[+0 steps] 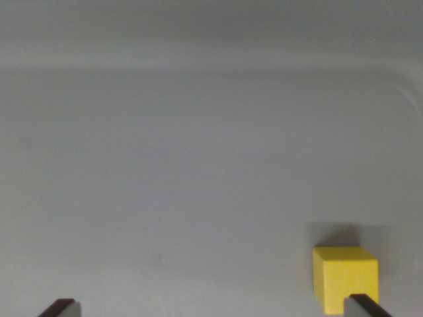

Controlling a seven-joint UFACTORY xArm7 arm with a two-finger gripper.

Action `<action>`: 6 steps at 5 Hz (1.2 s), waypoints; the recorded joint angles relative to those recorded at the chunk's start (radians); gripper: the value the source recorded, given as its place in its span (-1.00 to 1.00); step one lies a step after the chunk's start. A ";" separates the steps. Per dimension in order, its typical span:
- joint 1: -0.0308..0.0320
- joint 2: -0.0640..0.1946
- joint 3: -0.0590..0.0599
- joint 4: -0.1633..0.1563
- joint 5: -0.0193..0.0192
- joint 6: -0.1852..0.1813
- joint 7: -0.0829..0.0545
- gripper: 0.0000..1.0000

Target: Pick yellow cube

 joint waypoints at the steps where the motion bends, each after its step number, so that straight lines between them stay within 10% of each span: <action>1: 0.0000 0.000 0.000 0.000 0.0000 0.000 0.000 -1.00; 6: -0.0333 0.069 -0.030 -0.091 0.0181 -0.141 -0.072 -1.00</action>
